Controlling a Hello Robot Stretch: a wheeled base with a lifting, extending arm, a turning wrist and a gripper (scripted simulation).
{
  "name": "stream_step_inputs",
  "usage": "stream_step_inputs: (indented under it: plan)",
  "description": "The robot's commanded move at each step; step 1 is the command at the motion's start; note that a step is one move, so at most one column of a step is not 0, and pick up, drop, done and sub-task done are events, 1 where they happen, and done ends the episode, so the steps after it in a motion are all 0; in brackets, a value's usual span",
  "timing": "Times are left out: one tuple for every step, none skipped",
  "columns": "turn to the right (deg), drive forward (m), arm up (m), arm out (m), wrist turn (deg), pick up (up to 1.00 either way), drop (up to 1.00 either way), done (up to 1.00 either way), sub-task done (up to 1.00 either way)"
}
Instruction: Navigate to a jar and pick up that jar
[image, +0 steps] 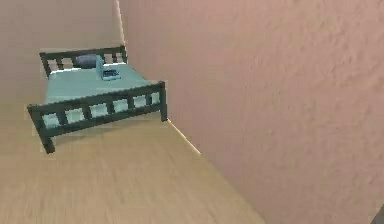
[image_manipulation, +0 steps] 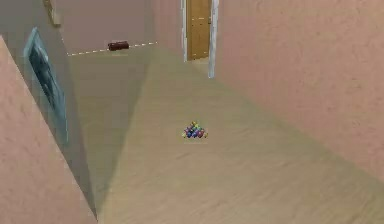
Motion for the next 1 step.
stream_step_inputs:
  plan:
    - [45.0, 0.0, 0.0, 0.0, 0.0, 0.0, 0.0, 0.0, 0.0]
